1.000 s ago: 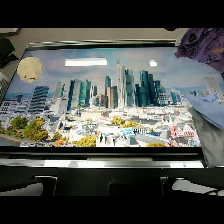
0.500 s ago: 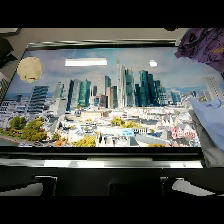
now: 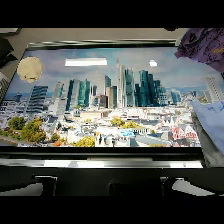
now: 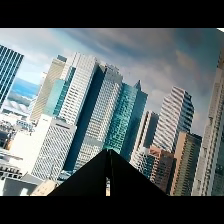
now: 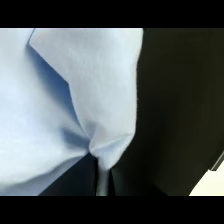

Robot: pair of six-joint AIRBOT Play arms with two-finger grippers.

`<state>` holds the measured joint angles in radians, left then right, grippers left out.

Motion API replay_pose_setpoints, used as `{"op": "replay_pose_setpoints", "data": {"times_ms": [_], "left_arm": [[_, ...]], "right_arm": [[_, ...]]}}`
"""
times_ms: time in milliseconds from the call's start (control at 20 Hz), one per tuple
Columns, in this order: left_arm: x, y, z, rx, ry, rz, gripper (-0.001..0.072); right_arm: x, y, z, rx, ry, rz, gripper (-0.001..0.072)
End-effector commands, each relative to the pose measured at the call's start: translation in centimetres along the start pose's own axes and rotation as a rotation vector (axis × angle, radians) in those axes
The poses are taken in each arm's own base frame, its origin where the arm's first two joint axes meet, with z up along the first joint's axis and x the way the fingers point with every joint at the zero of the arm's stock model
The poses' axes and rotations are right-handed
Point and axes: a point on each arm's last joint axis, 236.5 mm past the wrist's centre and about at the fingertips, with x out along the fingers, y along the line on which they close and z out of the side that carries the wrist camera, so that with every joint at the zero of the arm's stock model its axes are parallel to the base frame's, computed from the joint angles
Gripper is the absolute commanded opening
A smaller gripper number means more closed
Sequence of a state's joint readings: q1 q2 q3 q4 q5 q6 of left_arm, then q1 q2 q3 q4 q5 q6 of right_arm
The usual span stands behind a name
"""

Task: Fold the clothes and pants, and hang the long-sleeved shirts on hangers.

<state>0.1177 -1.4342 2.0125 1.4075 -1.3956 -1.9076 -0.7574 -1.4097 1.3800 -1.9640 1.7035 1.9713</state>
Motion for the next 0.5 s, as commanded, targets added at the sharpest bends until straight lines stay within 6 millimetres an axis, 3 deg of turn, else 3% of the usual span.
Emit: {"op": "replay_pose_setpoints", "data": {"times_ms": [0,250,300,450], "left_arm": [[-0.07,0.03,0.05,-0.001,-0.002,0.0,0.0019],[-0.07,0.02,0.05,-0.001,-0.002,0.0,0.002],[-0.06,0.03,0.04,-0.001,-0.001,0.0,0.002],[-0.06,0.03,0.04,-0.001,-0.001,0.0,0.0019]], "right_arm": [[0.0,-0.62,-0.41,0.006,0.017,-0.025,0.0035],[0.03,-0.81,-0.97,0.004,0.04,-0.035,0.0038],[0.06,-0.87,-1.11,0.003,0.046,-0.037,0.009],[0.03,-1.02,-1.22,-0.031,0.052,-0.043,0.0461]]}}
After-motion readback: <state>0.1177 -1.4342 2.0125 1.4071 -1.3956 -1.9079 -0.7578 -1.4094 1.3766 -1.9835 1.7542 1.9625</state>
